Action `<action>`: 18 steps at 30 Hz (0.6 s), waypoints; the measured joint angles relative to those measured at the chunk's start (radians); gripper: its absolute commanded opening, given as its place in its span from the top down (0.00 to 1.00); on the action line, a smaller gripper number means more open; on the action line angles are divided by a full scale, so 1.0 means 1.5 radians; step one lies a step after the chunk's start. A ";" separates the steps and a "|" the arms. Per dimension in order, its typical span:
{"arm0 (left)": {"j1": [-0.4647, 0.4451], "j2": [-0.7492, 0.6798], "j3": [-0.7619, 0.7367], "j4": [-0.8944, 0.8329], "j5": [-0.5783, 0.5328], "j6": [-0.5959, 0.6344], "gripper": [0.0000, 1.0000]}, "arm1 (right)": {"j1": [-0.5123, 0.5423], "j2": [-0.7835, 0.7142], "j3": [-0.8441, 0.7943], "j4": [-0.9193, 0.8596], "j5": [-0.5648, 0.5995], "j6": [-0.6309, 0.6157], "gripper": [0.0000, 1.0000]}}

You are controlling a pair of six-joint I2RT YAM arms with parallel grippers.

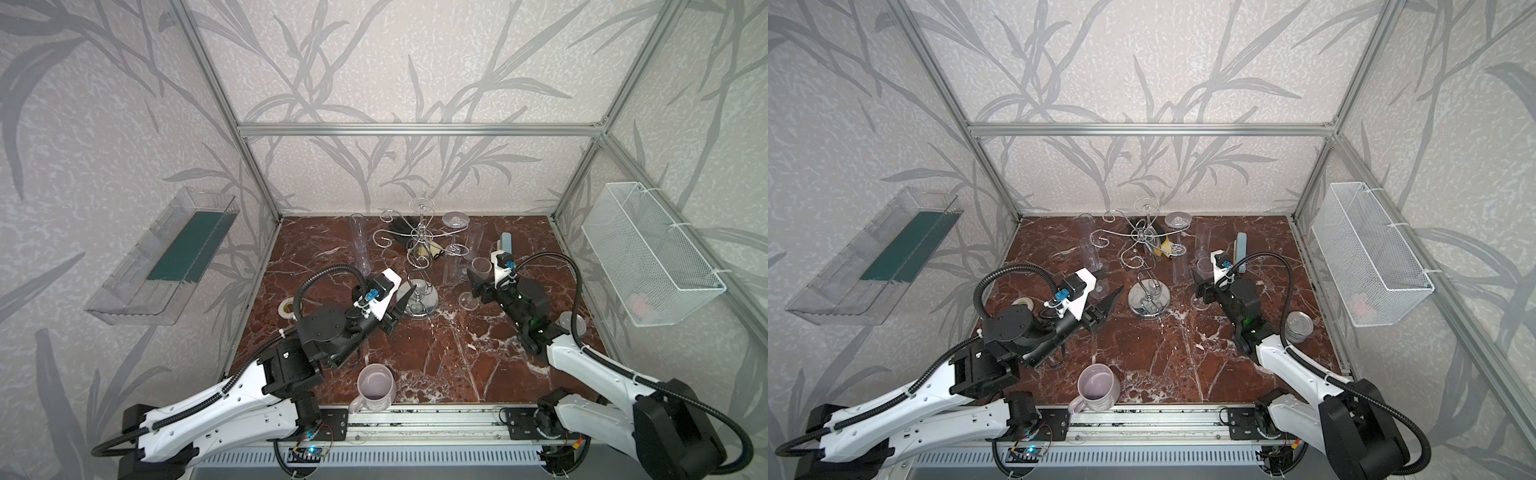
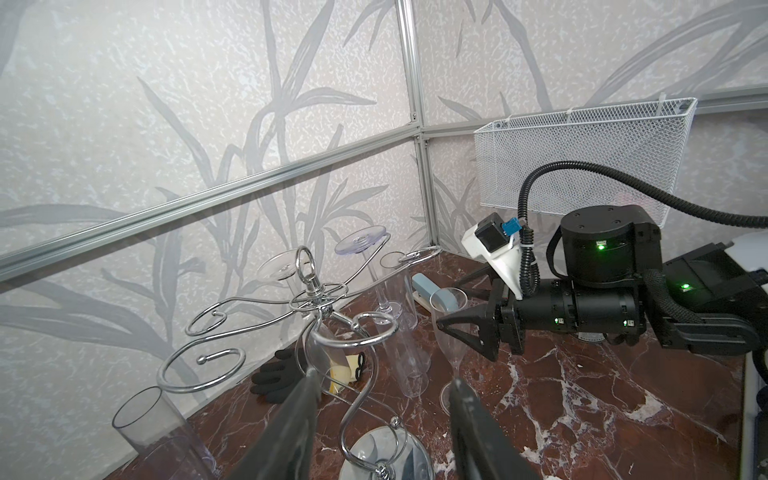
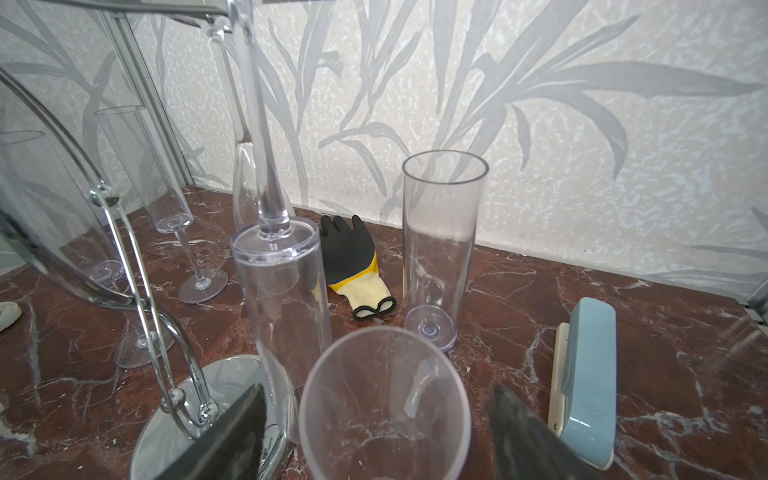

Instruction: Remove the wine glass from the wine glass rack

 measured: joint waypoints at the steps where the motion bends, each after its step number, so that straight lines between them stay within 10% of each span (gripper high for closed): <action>1: 0.000 -0.002 0.000 0.000 0.000 0.000 0.47 | 0.000 -0.014 0.000 -0.010 -0.002 -0.001 0.17; 18: 0.000 -0.029 -0.013 0.000 -0.011 0.002 0.47 | -0.031 -0.182 0.146 -0.279 -0.046 0.062 0.16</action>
